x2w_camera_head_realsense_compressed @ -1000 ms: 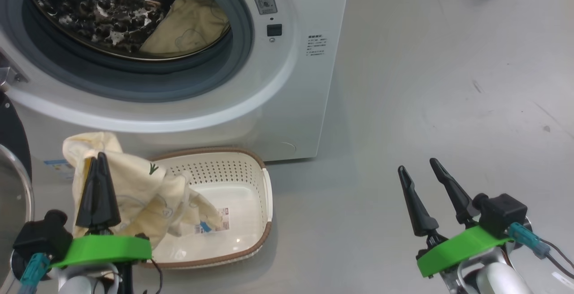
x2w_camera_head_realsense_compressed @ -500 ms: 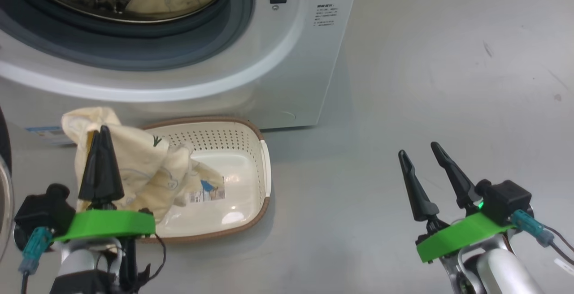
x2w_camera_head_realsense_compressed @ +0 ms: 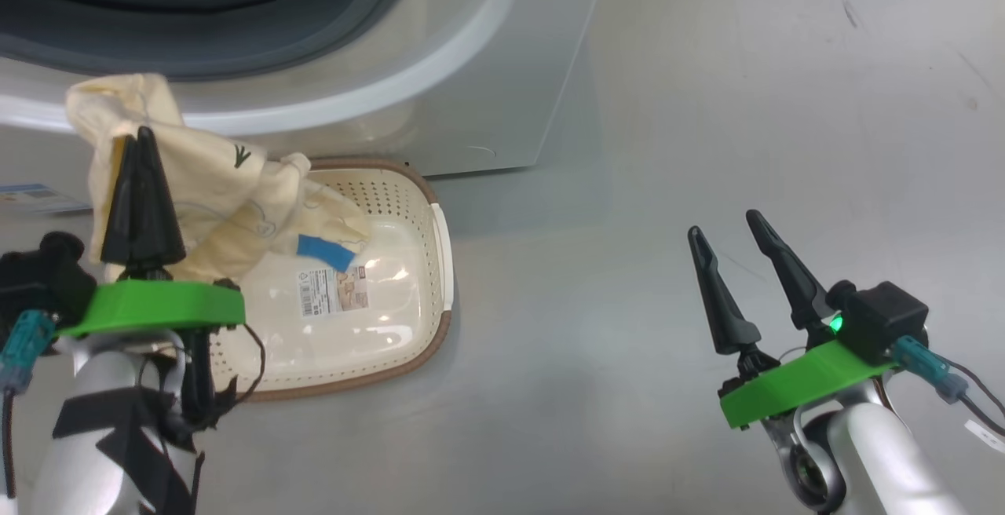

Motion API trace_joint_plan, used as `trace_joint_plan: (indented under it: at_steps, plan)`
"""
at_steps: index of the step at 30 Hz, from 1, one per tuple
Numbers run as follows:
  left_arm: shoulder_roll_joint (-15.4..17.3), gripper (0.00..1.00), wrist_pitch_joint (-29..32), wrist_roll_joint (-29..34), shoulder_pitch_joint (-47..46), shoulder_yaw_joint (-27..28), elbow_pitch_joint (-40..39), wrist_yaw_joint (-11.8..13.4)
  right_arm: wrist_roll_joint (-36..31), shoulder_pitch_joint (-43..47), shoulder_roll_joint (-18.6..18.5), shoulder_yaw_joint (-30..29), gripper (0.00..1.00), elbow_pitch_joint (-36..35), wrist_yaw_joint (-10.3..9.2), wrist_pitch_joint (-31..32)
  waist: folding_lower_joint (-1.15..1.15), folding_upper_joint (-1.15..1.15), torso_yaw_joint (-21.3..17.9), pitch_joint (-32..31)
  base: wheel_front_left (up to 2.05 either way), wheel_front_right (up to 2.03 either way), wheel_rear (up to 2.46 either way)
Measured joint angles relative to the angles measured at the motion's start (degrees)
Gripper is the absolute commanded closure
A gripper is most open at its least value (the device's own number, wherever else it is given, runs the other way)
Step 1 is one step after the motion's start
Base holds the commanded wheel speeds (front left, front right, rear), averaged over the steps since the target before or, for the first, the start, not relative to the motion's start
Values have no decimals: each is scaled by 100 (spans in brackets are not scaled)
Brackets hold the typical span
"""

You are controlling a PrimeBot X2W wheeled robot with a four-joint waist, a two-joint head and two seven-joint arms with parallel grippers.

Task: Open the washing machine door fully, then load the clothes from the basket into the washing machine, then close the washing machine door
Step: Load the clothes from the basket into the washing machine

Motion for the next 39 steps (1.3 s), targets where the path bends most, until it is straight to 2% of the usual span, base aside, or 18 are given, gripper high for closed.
trace_joint_plan:
  at_steps: [21,39]
  plan:
    - [680,100,576,154,-2084,-207,1055,-154,63,-192,105,115,0,24,0,0,0,0,-494,399,0,0,0]
    - [1184,100,1035,360,-4001,-356,2341,-202,153,-335,232,199,0,9,0,0,0,0,-864,923,0,0,0]
